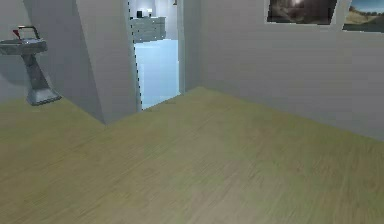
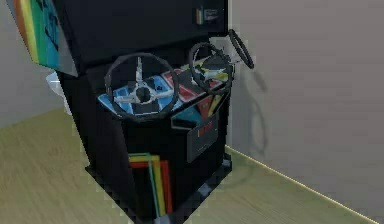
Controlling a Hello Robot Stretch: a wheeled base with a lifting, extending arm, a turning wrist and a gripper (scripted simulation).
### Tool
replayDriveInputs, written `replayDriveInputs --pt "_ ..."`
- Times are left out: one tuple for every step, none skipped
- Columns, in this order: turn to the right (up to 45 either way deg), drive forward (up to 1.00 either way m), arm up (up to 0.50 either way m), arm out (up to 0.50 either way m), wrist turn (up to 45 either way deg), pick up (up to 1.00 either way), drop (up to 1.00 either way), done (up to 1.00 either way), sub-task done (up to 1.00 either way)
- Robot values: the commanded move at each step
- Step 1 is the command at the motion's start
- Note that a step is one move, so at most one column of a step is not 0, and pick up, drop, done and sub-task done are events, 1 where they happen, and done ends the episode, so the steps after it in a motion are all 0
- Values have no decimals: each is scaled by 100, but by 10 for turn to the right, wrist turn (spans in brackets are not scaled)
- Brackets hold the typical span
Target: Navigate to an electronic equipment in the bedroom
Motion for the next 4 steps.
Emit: replayDriveInputs --pt "0 30 0 0 0 0 0 0 0" --pt "-60 0 0 0 0 0 0 0 0" --pt "0 100 0 0 0 0 0 0 0" --pt "0 100 0 0 0 0 0 0 0"
